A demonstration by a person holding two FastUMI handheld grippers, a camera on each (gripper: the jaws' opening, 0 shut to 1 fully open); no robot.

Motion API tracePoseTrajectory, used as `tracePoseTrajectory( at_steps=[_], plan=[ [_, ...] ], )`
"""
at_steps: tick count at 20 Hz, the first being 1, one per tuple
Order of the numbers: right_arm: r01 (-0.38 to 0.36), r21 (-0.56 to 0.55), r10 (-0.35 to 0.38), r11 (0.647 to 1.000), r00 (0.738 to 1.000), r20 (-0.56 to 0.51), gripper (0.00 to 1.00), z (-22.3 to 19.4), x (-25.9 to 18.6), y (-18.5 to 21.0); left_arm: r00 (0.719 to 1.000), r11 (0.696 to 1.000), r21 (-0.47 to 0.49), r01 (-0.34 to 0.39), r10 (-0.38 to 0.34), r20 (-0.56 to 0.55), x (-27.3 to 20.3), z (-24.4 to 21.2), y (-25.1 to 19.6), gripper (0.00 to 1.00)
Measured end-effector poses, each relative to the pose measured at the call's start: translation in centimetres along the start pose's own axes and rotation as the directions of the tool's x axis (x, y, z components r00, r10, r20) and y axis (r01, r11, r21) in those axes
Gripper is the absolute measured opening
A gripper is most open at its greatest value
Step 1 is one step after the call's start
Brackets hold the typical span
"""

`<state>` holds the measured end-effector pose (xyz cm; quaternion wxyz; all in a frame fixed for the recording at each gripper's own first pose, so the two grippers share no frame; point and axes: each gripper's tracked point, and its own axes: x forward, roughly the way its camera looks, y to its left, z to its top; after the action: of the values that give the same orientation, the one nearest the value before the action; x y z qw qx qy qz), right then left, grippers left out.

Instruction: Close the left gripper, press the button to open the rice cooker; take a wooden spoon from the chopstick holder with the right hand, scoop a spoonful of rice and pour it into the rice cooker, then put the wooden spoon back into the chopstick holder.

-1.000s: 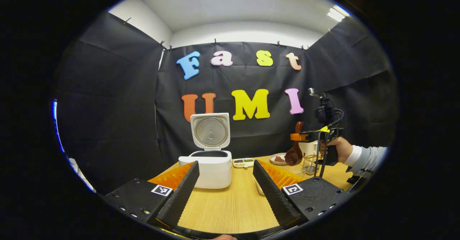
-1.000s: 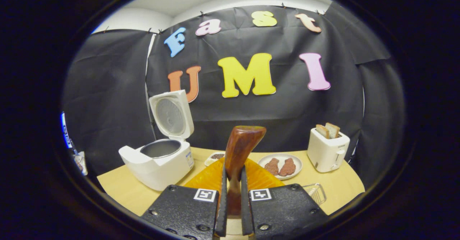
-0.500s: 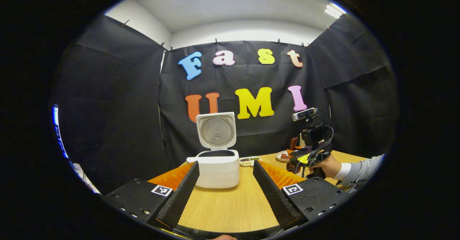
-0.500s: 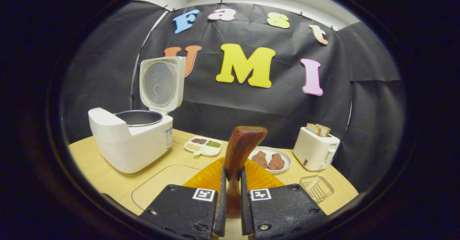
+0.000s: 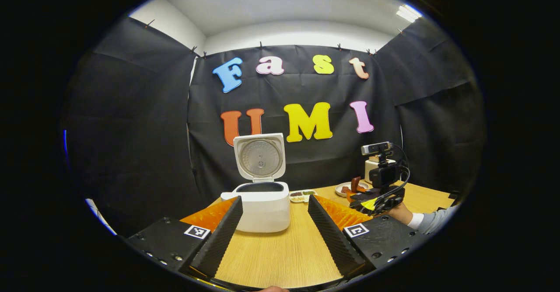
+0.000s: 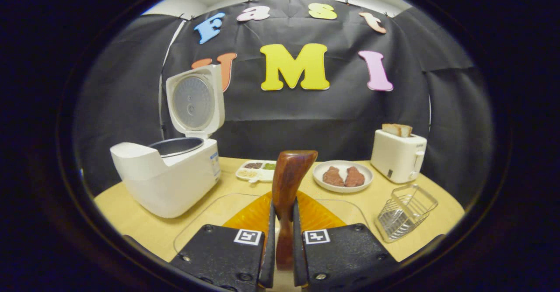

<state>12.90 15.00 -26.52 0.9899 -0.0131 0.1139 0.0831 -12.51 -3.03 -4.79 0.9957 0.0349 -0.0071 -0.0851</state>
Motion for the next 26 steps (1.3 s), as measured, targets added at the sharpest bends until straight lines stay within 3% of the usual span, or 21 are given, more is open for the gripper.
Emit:
tracePoseTrajectory(
  at_steps=[3, 7, 10, 16, 19, 23, 26],
  plan=[
    [-0.09, 0.118, 0.096, 0.989, 0.994, -0.047, 0.22, -0.3, -0.6, 2.2, 1.0, 0.999, -0.028, -0.015, 0.014, -0.022, 0.8, -0.7, 0.9, 0.95],
    [-0.196, 0.324, 0.239, 0.926, 0.966, -0.097, 0.23, -0.6, -0.8, 3.6, 0.999, 0.999, -0.036, -0.018, 0.016, -0.049, 1.4, -1.5, 1.3, 0.95],
    [-0.219, 0.439, 0.3, 0.871, 0.946, -0.124, 0.23, -0.8, -0.1, 3.2, 0.998, 1.0, -0.026, -0.013, 0.011, -0.055, 1.4, -1.7, 1.1, 0.96],
    [-0.184, 0.564, 0.308, 0.805, 0.942, -0.133, 0.14, -1.6, 0.4, 0.4, 0.999, 0.999, -0.039, -0.004, 0.002, -0.054, 1.8, -1.6, 1.0, 0.95],
    [-0.18, 0.68, 0.351, 0.71, 0.928, -0.121, 0.13, -1.8, 0.8, -0.6, 0.998, 0.999, -0.052, -0.012, 0.008, -0.064, 2.7, -1.4, 1.5, 0.95],
    [-0.212, 0.827, 0.407, 0.521, 0.913, -0.022, 0.13, 0.1, 0.7, -1.7, 0.997, 0.996, -0.086, 0.002, -0.008, -0.071, 4.4, -1.1, 1.6, 0.95],
    [-0.212, 0.871, 0.387, 0.444, 0.922, 0.028, 0.13, 1.0, 0.8, -3.1, 0.996, 0.997, -0.082, -0.012, 0.005, -0.092, 5.9, -1.0, 2.4, 0.96]
  ],
)
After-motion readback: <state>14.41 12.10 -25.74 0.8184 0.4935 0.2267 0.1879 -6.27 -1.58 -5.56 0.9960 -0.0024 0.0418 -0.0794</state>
